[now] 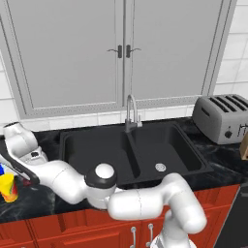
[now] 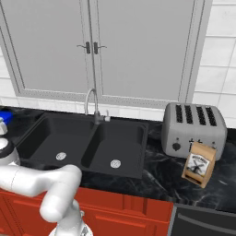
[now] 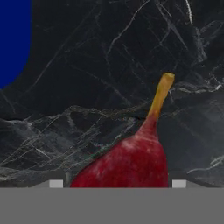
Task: Pick up all produce items and place them in the sink. Turn on the sink faucet to wash them. Then turn the sink off and put them in the tray.
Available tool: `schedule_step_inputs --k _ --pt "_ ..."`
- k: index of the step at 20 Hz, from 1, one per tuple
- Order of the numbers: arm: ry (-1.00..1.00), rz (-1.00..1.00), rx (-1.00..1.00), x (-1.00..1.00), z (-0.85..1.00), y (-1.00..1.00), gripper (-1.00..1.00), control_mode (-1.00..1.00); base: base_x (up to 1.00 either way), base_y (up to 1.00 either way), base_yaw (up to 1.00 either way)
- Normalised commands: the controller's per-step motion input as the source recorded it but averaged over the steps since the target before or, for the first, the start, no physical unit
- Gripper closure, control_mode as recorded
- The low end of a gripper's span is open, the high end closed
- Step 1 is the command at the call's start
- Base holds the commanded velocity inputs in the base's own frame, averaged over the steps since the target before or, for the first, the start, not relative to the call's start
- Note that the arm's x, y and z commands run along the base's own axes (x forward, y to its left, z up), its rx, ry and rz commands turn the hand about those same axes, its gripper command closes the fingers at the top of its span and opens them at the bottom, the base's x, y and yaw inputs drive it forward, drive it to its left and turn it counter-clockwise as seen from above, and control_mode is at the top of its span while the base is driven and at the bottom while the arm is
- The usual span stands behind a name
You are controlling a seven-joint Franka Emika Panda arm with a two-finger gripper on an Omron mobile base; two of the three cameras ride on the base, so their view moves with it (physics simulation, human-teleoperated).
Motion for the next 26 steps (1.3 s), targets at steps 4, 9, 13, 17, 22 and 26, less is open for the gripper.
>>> schedule_step_inputs --k 4,9,13,17,22,26 --pt "-0.11 0.00 0.00 -0.08 0.23 -0.49 1.00 -1.00 0.00 0.00 0.00" --pt "-0.13 0.00 0.01 -0.13 0.32 -0.69 1.00 -1.00 0.00 0.00 0.00" --pt "-0.12 0.02 0.03 -0.13 0.20 -0.84 1.00 -1.00 0.00 0.00 0.00" --pt "-0.12 0.01 0.05 -0.13 0.10 -0.89 1.00 -1.00 0.00 0.00 0.00" --pt "-0.11 0.00 0.07 -0.11 0.06 -0.90 1.00 -1.00 0.00 0.00 0.00" --pt "-0.07 0.00 0.07 -0.02 0.00 -0.84 1.00 -1.00 0.00 0.00 0.00"
